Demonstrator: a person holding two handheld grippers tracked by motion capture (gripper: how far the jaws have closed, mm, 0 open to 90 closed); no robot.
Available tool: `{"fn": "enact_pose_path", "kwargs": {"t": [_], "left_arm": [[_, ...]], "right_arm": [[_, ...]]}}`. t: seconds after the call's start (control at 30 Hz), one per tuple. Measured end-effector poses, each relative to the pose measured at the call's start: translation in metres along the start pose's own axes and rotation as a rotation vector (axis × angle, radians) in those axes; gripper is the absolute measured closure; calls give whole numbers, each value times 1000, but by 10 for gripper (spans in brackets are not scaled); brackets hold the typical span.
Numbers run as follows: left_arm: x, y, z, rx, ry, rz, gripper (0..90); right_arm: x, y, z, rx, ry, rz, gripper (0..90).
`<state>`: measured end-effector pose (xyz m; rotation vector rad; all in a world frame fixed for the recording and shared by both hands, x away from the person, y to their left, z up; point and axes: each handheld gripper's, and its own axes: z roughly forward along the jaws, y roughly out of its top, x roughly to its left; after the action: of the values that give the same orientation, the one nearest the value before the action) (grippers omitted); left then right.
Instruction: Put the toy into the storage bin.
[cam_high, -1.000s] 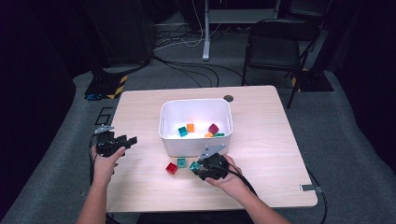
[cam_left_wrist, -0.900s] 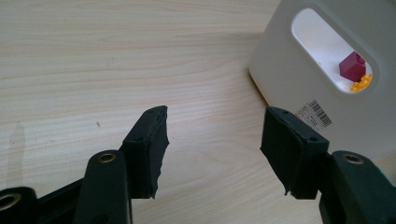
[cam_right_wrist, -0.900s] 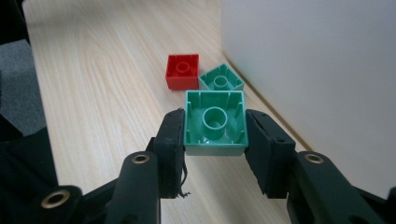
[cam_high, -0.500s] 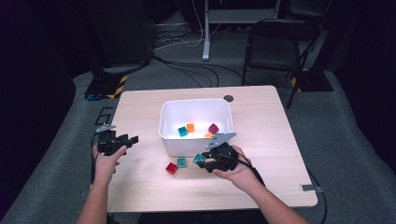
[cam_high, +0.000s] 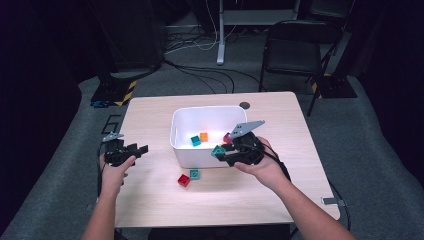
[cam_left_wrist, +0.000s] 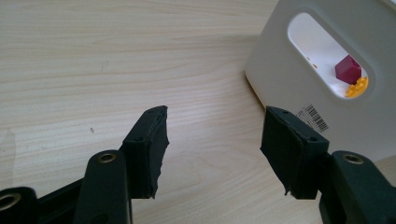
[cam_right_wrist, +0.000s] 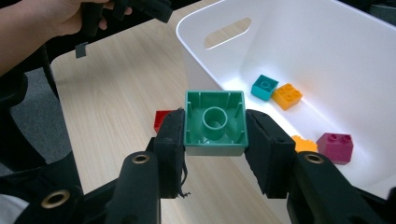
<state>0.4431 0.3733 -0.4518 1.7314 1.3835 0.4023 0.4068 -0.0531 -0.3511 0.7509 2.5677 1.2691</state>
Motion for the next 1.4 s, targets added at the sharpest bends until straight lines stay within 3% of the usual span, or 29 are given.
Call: {"fn": "enact_pose_path", "kwargs": {"t": [0.4, 0.7, 0.97, 1.2, 1.4], "left_arm": [[0, 1, 0, -7, -5, -2, 404], [2, 1, -1, -8, -8, -5, 404], [0, 1, 0, -9, -9, -2, 407], [0, 0, 2, 1, -3, 0, 408], [1, -2, 3, -6, 1, -11, 409]], "right_arm": [[-20, 31, 6, -10, -46, 5, 586], [-46, 51, 34, 3, -107, 22, 586], [-66, 61, 59, 13, -127, 47, 586], [-72, 66, 77, 25, -135, 72, 586], [-70, 66, 86, 38, -131, 59, 585]]}}
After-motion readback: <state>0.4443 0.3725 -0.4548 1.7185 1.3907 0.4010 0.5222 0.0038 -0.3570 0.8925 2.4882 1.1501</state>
